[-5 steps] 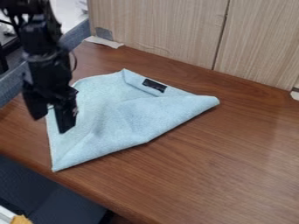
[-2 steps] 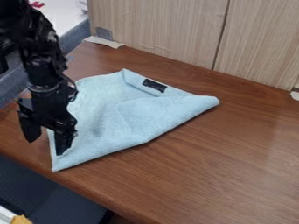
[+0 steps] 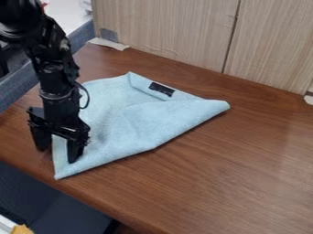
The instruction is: Fold the cloth from bottom to top
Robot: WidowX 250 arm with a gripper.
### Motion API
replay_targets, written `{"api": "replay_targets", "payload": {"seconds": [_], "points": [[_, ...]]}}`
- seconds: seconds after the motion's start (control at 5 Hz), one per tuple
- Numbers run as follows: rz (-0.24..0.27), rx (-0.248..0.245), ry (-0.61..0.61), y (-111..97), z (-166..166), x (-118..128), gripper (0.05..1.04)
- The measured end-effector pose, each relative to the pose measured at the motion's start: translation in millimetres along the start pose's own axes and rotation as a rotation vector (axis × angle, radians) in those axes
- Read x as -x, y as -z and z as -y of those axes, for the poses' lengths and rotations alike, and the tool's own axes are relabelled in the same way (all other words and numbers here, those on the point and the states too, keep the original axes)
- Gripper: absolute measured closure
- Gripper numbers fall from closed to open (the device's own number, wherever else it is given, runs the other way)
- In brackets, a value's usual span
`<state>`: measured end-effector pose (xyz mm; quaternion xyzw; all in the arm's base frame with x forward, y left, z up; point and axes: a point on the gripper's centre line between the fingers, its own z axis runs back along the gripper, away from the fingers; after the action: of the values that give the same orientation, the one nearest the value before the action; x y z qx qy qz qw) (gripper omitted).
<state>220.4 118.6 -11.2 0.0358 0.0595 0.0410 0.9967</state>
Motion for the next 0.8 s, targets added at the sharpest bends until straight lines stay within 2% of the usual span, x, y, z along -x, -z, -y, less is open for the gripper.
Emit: {"api": "replay_targets", "payload": {"seconds": [0.2,0.4,0.6,0.8], "points": [[0.0,0.0,0.0,1.6,-1.5,-3.7,0.088],[0.006,-0.001,-0.003,1.4,-3.5,-8.5,0.146],[-0.003,-0.007,0.018,1.3,-0.2,-8.7,0.382],[0.002,0.007,0.017,1.0,2.7,-8.9,0.635]]}}
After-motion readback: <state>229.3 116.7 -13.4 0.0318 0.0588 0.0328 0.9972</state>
